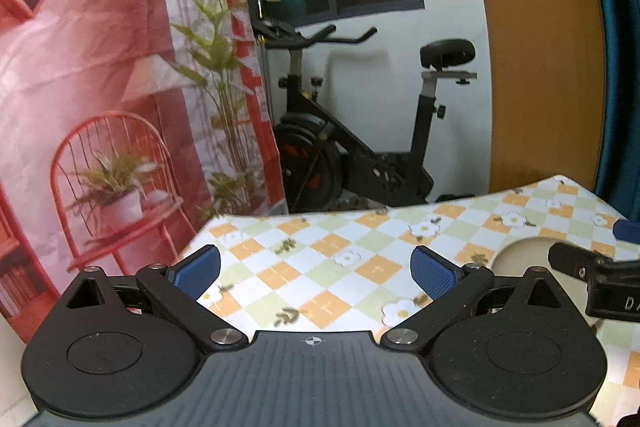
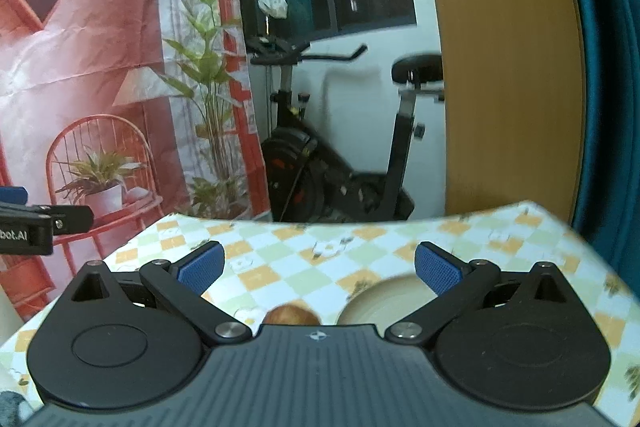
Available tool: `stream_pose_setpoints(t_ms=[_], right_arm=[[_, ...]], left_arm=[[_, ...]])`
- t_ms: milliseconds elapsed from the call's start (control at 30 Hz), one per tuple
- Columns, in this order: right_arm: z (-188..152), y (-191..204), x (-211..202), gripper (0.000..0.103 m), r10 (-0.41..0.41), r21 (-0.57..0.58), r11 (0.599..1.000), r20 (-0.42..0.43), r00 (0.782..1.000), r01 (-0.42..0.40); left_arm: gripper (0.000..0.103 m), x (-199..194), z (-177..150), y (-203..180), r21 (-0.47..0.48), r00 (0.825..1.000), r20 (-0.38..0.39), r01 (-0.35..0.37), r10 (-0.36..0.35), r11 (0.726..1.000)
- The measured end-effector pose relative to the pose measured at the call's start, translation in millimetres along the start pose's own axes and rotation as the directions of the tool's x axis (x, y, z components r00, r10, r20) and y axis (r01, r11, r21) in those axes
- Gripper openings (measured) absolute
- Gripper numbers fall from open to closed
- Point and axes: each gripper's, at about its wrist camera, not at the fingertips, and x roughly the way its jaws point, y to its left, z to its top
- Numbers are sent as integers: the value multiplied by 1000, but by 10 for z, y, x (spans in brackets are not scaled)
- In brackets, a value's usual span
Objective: Organize fruits
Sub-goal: 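Move the left tool toward the large yellow lemon in the fruit pile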
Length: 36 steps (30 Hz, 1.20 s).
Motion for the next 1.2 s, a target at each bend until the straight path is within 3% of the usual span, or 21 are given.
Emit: stream_pose_setpoints(t_ms=[300, 533, 633, 933, 1000, 1200], right_arm=[[-322, -176, 66, 103, 30, 59, 998, -23, 999, -29], [-468, -240, 83, 103, 47, 77, 996, -17, 999, -46], [-529, -218, 97, 103, 72, 50, 996, -47, 996, -70], [-712, -150, 127, 103, 56, -69, 996, -116, 992, -64], [-741, -160, 146, 103, 54, -86, 994, -136, 989, -66], [-798, -230, 153, 103, 92, -102, 989, -161, 983, -109]], left_arm=[[94, 245, -252, 105, -52, 996, -92, 11, -16, 999], [93, 218, -428, 146, -145, 991, -7, 131, -133, 981], [93, 245, -471, 44, -130, 986, 1, 163, -165, 978], [91, 276, -538, -171, -77, 986, -41, 157, -161, 985], [92, 286, -521, -212, -59, 990, -65, 121, -124, 991], [92, 372, -498, -227, -67, 983, -128, 125, -133, 990]])
